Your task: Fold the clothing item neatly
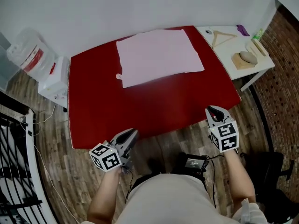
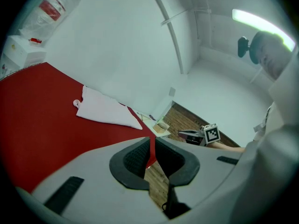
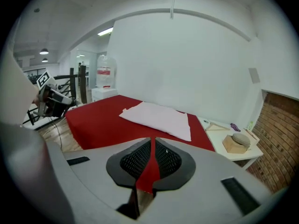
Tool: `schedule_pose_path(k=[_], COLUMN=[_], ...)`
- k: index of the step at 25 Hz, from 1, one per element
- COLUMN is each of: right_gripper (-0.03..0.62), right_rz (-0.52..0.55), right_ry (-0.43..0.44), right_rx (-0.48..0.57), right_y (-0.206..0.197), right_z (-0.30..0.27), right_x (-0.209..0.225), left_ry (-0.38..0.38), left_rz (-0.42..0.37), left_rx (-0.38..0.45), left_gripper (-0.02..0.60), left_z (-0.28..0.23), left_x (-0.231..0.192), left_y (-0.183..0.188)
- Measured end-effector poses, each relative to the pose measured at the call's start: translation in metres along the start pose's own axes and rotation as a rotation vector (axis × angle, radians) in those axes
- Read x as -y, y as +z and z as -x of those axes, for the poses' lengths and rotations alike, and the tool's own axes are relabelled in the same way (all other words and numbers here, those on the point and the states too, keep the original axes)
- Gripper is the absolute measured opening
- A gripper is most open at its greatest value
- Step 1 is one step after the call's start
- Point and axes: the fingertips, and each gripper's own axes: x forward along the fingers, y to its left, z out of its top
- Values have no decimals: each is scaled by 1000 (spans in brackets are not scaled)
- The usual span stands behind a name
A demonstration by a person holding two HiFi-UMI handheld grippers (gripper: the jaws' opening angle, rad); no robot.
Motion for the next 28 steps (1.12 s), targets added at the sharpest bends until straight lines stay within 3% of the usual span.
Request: schedule_pose_path(k=[9, 16, 28], right_gripper=[26, 14, 13], right_rz=[-101, -140, -238], right_ry=[142, 246, 263], right_rx=[6, 41, 99], right_y=[-11, -17, -17], right_z=[33, 60, 77], right_x=[7, 0, 17], left_ry=[47, 58, 33], left_rz=[52, 78, 60], left_rx=[86, 84, 45], left_gripper=[35, 35, 35], left_z=[-15, -23, -39], left_x=[51, 91, 125], left_y=[-14, -42, -58])
